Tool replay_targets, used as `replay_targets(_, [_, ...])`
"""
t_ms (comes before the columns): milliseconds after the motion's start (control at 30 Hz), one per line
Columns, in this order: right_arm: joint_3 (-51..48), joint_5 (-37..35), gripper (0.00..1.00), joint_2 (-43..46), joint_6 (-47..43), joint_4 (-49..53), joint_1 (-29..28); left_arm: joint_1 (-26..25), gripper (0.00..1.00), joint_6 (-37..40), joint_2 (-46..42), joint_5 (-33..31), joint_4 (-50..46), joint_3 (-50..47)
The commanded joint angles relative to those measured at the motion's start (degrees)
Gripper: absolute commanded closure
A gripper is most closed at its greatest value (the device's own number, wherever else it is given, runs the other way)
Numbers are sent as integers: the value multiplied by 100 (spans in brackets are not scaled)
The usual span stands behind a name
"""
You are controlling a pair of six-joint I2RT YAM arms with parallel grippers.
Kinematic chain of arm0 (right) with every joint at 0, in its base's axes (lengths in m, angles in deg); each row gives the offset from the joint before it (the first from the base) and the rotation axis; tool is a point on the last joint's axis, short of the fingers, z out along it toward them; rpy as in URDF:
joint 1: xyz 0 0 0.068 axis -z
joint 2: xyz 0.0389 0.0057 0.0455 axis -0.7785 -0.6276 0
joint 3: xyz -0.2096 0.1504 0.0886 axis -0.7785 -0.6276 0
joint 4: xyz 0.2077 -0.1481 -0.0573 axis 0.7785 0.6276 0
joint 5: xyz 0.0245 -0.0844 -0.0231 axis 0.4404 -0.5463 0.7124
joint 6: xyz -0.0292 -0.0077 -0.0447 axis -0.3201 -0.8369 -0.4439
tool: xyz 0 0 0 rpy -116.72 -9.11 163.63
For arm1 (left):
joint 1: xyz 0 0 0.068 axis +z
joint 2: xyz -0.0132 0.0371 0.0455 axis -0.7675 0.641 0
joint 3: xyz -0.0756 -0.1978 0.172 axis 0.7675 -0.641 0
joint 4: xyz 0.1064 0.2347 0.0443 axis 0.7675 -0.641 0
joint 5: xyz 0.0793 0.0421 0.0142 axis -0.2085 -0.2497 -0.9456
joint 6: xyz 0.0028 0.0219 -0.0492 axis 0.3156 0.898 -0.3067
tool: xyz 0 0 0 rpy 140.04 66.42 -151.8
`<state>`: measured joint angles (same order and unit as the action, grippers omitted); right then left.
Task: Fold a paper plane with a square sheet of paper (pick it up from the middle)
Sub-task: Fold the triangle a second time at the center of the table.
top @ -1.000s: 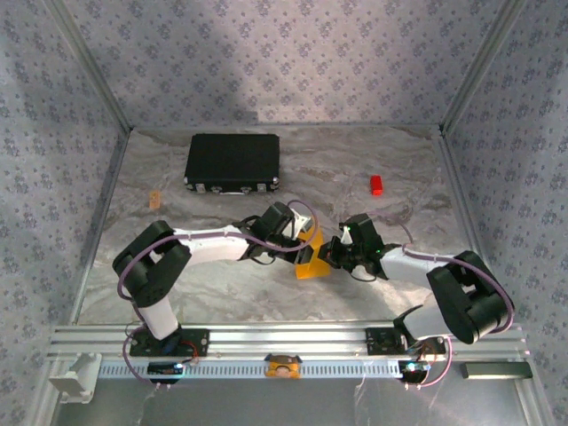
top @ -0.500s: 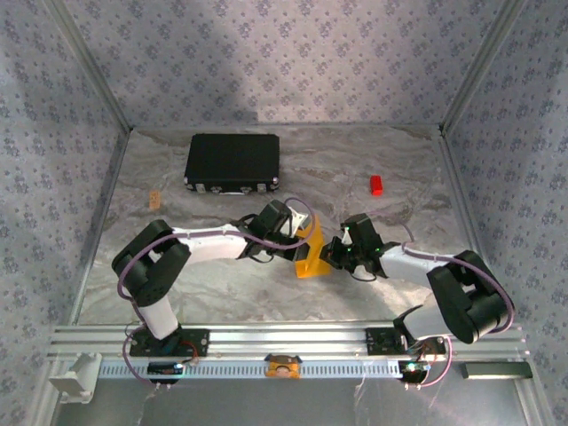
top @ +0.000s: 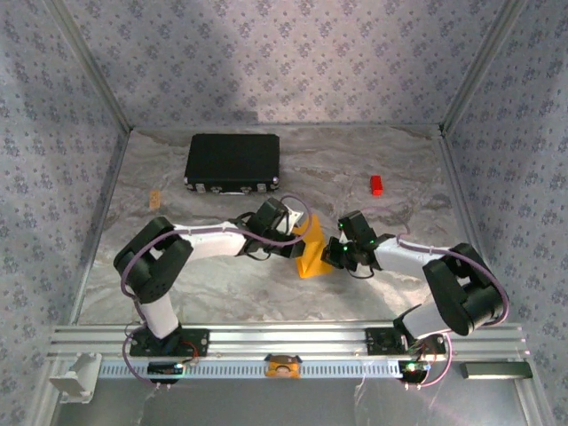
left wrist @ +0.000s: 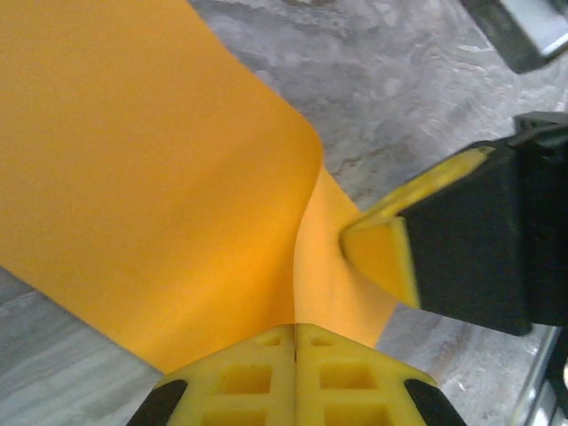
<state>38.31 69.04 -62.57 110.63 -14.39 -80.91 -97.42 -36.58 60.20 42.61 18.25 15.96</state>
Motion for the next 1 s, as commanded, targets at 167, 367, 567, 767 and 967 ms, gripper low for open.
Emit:
replay_targets(167, [-52,-293,97,-117,-162,486,-19,80,100,266,389,-185,-117,16])
replay_targets(367, [41,-39,95,-92,-171,313,-31,82,100,347,522,-114,-107,20])
replay_targets(567, [133,149,94,55,-119,188,-148,85,100,262,566,60,-18,17])
replay_targets(767, [106,149,94,-51,10,63,-243,69,100,218,562,163,-54,68])
replay_targets(967, [120,-378,96,-140,-159,845,-204,65,100,266,362,183,-197,186])
